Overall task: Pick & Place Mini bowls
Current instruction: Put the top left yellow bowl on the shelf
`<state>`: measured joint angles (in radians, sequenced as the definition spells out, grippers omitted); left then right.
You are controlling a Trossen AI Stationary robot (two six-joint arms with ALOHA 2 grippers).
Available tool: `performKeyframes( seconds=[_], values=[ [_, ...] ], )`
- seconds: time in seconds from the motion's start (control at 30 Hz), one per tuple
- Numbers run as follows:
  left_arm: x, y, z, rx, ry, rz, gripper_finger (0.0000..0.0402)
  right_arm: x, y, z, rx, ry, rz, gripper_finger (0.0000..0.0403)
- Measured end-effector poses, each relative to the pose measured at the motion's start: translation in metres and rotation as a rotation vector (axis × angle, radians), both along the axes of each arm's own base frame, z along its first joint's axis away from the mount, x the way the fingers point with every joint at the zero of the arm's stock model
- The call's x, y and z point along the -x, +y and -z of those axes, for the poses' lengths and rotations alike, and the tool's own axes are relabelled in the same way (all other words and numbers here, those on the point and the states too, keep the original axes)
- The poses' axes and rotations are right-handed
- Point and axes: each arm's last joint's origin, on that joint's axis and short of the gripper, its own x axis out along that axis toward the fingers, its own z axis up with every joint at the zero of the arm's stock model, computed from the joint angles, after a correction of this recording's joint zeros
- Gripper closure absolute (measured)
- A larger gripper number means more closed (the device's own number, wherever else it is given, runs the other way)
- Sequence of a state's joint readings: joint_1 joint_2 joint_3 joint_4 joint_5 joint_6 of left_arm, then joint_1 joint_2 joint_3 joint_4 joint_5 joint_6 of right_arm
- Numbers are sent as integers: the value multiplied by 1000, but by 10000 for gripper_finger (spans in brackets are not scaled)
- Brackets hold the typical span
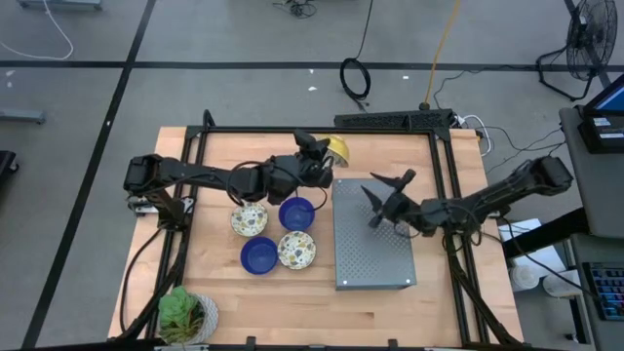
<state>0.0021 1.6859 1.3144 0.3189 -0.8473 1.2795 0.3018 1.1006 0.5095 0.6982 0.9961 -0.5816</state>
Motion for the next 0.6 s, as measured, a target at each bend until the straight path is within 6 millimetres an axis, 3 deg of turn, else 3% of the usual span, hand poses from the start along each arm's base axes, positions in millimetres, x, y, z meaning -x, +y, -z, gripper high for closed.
performKeyframes(
  seconds=[0.23, 0.6],
  values=[
    [4, -4, 10, 11, 10, -130, 392, -14, 8, 3, 44, 59, 113, 206],
    [10, -35, 25, 60, -37, -194, 392, -14, 9, 4, 45, 66, 129, 206]
  ],
)
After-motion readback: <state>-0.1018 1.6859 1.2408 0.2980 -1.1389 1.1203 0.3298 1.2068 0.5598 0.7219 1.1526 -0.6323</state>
